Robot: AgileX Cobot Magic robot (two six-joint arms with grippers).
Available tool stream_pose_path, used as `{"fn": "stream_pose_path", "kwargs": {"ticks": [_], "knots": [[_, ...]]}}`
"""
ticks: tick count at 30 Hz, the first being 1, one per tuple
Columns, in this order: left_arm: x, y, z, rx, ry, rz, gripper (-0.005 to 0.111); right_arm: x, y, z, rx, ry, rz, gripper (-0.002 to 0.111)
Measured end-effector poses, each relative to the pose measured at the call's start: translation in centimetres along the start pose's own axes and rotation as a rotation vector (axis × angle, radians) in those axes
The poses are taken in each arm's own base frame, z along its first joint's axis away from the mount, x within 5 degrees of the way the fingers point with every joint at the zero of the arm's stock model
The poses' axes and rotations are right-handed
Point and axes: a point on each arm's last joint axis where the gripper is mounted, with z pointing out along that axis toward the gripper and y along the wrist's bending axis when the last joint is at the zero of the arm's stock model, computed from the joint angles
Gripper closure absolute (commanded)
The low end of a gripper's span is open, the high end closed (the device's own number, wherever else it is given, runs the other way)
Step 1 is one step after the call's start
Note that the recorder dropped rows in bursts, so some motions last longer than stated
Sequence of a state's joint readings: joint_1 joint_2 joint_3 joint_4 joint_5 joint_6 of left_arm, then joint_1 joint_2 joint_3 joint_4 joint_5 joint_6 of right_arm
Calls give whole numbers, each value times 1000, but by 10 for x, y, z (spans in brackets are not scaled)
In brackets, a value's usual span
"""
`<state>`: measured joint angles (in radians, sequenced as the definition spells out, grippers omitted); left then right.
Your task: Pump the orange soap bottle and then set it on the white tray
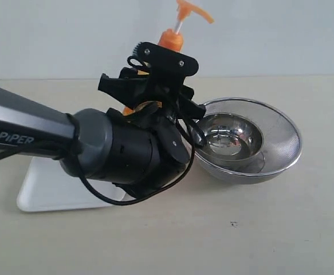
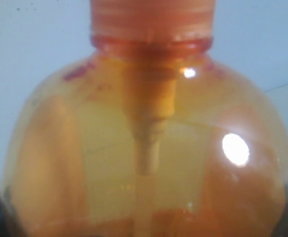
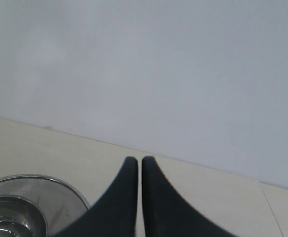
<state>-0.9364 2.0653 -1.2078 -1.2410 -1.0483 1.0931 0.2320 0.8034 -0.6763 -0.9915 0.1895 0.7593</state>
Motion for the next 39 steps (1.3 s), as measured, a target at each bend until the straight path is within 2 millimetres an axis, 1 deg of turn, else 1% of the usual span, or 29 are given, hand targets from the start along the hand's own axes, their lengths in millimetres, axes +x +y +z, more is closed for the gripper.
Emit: {"fn": "stream_pose_path", "kwargs": {"ticks": [5, 11, 16, 21, 28, 31, 39], "knots": [[3, -1, 1, -4, 6, -72, 102, -2, 2, 0, -18, -19, 1, 108], [2, -5, 0, 48, 4, -100, 102, -2, 2, 0, -22, -23, 1, 108], [0, -9, 0, 86, -18, -92, 102, -2, 2, 0, -23, -24, 1, 108], [2, -14, 3, 92, -25, -77, 102, -2, 2, 0, -24, -24, 2, 108], [6, -33, 9, 89, -23, -2, 102, -2, 2, 0, -24, -24, 2, 108], [5, -37, 8, 93, -29, 15, 102, -2, 2, 0, -24, -24, 2, 108], [10, -36, 8, 61, 11, 10, 102, -2, 2, 0, -27, -27, 2, 108]]}}
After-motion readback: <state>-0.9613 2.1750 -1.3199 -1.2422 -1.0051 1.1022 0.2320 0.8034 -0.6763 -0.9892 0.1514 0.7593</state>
